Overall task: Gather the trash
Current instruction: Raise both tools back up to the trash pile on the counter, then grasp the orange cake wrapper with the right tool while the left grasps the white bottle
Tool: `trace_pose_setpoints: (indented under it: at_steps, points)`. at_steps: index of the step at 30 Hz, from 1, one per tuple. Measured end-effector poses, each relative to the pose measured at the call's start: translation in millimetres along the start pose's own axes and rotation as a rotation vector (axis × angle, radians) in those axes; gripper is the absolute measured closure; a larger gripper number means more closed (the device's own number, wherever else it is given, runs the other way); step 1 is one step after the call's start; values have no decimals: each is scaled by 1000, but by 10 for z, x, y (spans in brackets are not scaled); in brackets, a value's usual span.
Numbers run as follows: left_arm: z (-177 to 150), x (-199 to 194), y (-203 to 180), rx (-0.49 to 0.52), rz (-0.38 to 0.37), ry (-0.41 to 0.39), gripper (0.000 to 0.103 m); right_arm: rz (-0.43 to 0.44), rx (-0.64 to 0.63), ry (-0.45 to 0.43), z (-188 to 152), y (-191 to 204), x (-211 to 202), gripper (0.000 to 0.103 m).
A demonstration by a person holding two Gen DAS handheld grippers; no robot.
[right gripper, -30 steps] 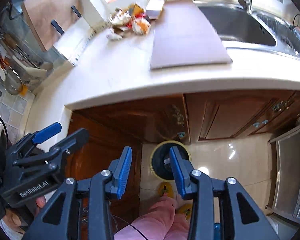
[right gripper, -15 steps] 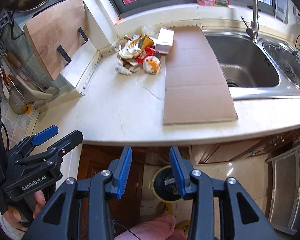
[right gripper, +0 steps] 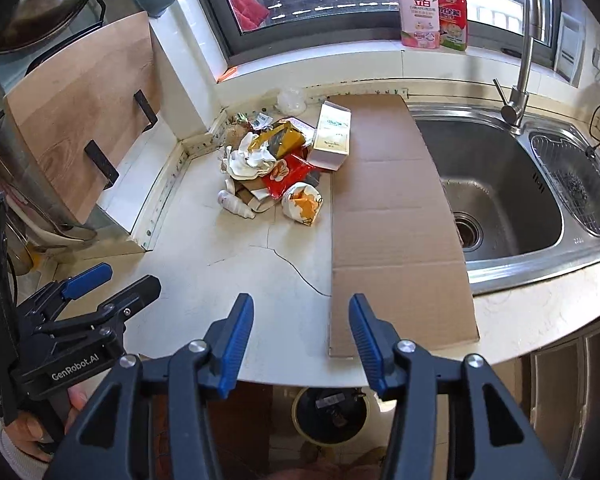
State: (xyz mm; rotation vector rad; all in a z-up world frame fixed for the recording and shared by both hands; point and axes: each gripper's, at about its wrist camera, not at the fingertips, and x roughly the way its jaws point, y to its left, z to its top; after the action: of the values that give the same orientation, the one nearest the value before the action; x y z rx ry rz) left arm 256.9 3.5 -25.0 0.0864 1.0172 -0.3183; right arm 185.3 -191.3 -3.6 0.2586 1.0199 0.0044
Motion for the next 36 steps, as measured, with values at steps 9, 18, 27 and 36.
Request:
trace_pose_setpoints:
  at_steps: [9,18,27,36]
  points:
    - [326,512,146,-71,34,51,19,18,-150,40,638,-7,569,49]
    - [675,1077,241,-175,98,101,23,94,-292,173,1042,-53,1453,49]
    - [782,1523,395,-294,138,150,23,173,-402,271,1010,41,2070,49]
    - [867,1819,435,-372,154,173,31,277,-329,281,1117,-103,2183,58]
